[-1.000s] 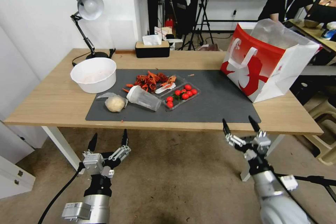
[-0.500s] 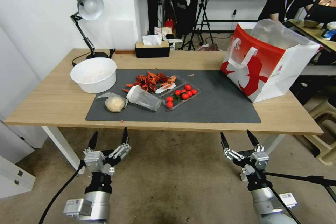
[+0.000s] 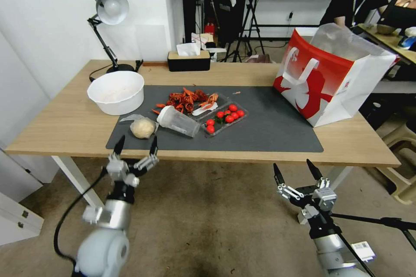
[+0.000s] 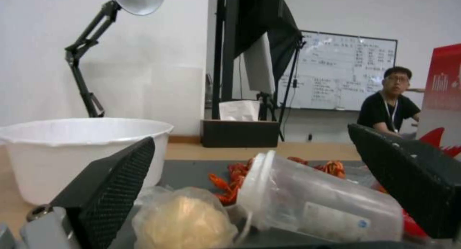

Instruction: Pick up the trash from the table and place it into the takeout bag.

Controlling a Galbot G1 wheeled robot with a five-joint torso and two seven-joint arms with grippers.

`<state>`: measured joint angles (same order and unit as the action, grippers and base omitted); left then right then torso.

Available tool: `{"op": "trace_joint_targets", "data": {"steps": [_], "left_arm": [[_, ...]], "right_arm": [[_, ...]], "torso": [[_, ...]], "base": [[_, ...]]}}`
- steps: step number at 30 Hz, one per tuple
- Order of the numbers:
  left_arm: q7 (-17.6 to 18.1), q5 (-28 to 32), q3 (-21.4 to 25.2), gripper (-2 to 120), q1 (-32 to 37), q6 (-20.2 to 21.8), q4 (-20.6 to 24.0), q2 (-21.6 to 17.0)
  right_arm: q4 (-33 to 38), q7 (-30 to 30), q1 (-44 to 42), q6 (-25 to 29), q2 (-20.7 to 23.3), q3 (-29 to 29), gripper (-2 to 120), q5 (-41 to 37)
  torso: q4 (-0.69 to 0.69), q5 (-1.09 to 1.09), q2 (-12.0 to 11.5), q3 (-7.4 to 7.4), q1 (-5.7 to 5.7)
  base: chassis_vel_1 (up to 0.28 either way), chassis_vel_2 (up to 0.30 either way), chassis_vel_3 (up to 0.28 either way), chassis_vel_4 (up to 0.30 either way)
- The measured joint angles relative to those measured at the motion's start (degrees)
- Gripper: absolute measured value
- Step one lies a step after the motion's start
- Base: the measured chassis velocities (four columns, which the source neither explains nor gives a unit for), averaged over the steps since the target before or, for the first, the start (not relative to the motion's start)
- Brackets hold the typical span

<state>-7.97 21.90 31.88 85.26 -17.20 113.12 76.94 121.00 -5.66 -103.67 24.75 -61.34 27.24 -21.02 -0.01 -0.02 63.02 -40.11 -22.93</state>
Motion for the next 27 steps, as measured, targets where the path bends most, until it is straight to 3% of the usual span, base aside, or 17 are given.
{"op": "trace_joint_targets", "data": {"steps": [4,6,12,17,21,27], "left_arm": [[0.21,1.58,-0.19,100,-4.04,4.64,-2.00,-4.45],[1.05,2.47,-0.83,100,-5.48,10.36,-2.90,-8.35],[2.46,2.28,-1.69,100,-7.18,16.55,-3.15,-12.48],[2.59,2.73,-1.75,100,-7.90,18.74,-3.03,-13.73],[1.91,5.98,-1.89,100,-9.51,23.57,-3.05,-15.70],[1.18,8.79,-4.33,100,-12.91,26.00,-6.83,-18.23]], "right_arm": [[0.09,-0.47,-0.48,0.10,-0.24,0.40,100,0.86],[-0.40,-0.78,-0.49,0.09,-0.61,0.42,100,1.34],[-1.10,-0.94,-0.32,-0.01,-1.14,0.45,100,1.57],[-1.41,-0.97,-0.16,-0.03,-1.42,0.40,100,1.78],[-1.92,-1.07,-0.09,0.00,-1.65,0.17,100,2.01],[-2.85,-1.37,-0.19,0.67,-1.87,0.46,100,1.89]], "torso": [[0.00,0.03,0.00,0.00,0.00],[0.01,0.01,0.00,0.00,0.00],[0.01,0.02,0.00,0.00,0.00],[0.02,0.01,0.00,0.00,0.00],[0.01,0.01,0.00,0.00,0.00],[0.01,0.02,0.00,0.00,0.00]], "base": [[0.000,0.000,0.000,0.000],[0.000,0.000,0.000,0.000],[0.000,0.000,0.000,0.000],[0.000,0.000,0.000,0.000],[0.000,0.000,0.000,0.000],[0.000,0.000,0.000,0.000]]}}
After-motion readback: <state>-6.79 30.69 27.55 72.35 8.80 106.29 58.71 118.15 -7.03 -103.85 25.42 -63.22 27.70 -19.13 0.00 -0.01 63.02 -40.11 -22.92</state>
